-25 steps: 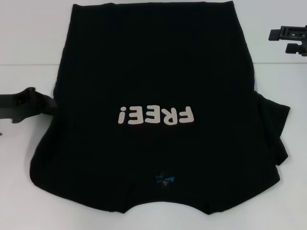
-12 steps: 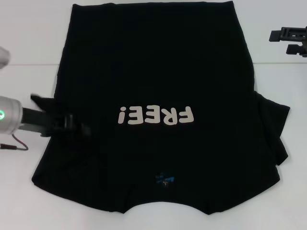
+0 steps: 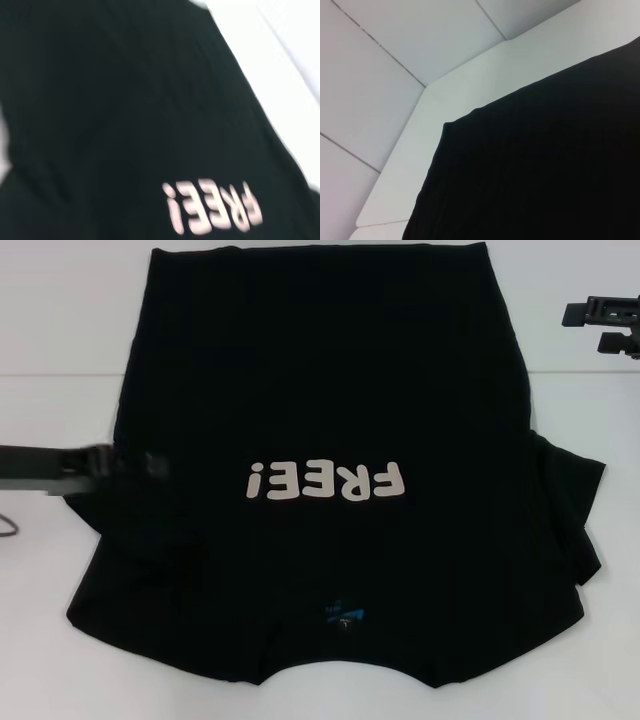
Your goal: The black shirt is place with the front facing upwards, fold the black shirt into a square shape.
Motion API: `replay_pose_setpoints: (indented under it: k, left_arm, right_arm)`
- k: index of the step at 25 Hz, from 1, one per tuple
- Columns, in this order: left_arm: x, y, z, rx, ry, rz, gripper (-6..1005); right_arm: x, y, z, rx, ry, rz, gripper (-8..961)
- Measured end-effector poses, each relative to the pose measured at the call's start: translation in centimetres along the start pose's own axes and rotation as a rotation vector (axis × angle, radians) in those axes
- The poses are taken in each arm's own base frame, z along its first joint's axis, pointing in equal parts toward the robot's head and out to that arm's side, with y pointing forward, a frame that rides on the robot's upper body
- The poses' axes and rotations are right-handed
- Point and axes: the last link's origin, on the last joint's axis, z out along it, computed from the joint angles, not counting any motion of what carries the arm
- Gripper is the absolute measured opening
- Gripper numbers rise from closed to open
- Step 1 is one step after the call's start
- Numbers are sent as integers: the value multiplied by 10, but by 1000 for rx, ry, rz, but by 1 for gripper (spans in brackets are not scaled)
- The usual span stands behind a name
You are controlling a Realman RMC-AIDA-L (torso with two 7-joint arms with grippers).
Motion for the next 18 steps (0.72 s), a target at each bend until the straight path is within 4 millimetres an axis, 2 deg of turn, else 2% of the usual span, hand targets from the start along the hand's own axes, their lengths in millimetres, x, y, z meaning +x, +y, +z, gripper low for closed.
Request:
replay_pose_setpoints:
  k: [4,7,18]
  left_arm:
    - [-3,-20,-12,-5,37,-225,504]
    - [-9,-28,-13,-1,52,-307,706]
    - [-37,-45,-3,29,17,-466,707]
  right_arm:
    - [0,0,0,-2,2,0,915]
    - [0,0,0,-3,1,1,914]
    - [0,0,0,-3,3,0,914]
